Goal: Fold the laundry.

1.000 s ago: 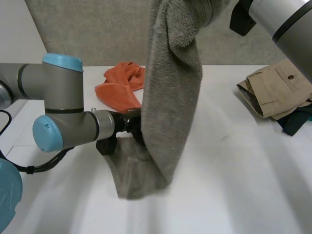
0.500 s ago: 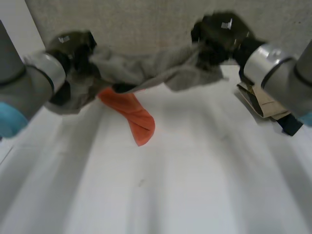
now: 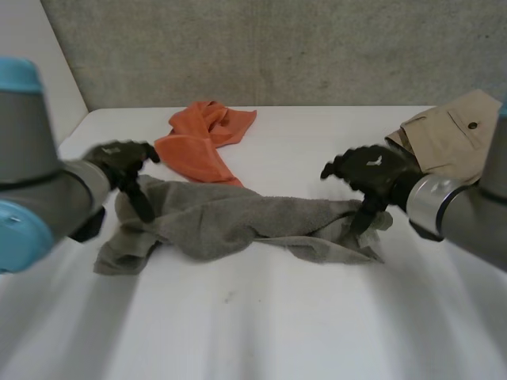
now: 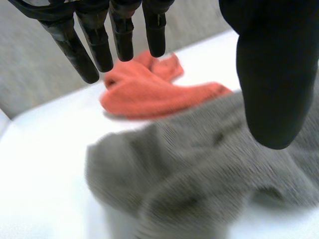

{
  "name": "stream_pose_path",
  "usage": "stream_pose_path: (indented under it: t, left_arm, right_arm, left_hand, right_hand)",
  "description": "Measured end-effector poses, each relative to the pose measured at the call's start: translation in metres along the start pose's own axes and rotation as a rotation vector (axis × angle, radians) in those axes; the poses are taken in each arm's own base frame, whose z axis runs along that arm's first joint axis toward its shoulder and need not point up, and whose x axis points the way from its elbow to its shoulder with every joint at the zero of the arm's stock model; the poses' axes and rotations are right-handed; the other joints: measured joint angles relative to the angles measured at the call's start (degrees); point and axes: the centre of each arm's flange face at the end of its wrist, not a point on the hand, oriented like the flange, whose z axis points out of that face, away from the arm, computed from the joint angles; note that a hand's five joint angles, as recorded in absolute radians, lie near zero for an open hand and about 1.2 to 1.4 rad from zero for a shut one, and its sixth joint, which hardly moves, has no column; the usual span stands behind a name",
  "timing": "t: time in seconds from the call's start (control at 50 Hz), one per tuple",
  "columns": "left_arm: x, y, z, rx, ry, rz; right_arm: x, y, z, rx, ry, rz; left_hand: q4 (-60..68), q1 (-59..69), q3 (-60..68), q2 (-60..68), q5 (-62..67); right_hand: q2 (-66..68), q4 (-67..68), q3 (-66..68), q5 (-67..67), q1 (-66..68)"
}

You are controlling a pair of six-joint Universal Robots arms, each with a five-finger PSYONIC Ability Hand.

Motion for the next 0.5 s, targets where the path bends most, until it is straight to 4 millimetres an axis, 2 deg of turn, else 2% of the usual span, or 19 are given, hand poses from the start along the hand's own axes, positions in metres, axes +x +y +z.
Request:
stream_pose_path:
  t: [0.1, 0.2, 0.34, 0.5]
  left_arm:
    - [-0.025, -0.018, -0.006, 0.041, -0.013, -0.032]
    - [-0.052, -0.021, 0.000, 0.012, -0.037, -0.051]
    - [-0.077, 0.005, 0.016, -0.180, -0.045, -0.073]
    - [-0.083, 0.041, 0.037, -0.342, -0.007, -0.070]
  right_arm:
    - [0.012, -0.024, -0.015, -0.013, 0.073, 0.141]
    - [0.025, -0.039, -0.019, -0.060, 0.128, 0.250]
    - [0.039, -0.037, -0.002, -0.177, 0.144, 0.306]
    - [0.040, -0.016, 0.022, -0.308, 0.121, 0.310]
  left_hand:
    - [0.0, 0.0, 0.0, -0.1, 0.0]
    - [0.4, 0.2, 0.3, 0.3, 0.4]
    - [1.4, 0.2, 1.0, 1.0, 1.7]
    - [1.4, 0.2, 1.6, 1.3, 1.7]
  right_hand:
    - [-1.0, -1.4, -2.9, -1.7, -1.4]
    - [-1.0, -1.4, -2.9, -1.7, -1.4]
    - [-1.0, -1.4, -2.9, -1.7, -1.4]
    - [-1.0, -1.4, -2.9, -1.6, -1.4]
